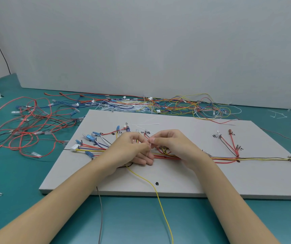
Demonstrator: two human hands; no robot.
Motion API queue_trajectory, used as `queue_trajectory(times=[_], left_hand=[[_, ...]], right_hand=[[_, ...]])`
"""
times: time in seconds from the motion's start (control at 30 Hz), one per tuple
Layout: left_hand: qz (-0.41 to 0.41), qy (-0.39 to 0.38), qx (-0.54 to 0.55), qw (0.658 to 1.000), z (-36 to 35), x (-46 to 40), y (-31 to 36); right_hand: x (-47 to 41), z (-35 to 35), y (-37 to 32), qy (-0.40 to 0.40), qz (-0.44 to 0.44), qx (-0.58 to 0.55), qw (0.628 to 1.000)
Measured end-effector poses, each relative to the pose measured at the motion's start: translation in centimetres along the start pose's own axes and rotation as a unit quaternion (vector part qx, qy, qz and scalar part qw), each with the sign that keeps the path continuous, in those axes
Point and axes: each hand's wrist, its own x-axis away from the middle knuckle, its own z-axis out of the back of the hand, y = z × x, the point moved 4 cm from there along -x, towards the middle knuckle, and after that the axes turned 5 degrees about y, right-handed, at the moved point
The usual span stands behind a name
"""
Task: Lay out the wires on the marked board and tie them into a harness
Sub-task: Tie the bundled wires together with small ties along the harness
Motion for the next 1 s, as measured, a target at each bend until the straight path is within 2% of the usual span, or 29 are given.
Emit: queue_trajectory(times=[1.0], left_hand=[[0.006,0.004,0.032,0.999,0.13,0.33,0.17]], right_hand=[[0.18,0.18,-0.17,0.013,-0.001,-0.009,1.000]])
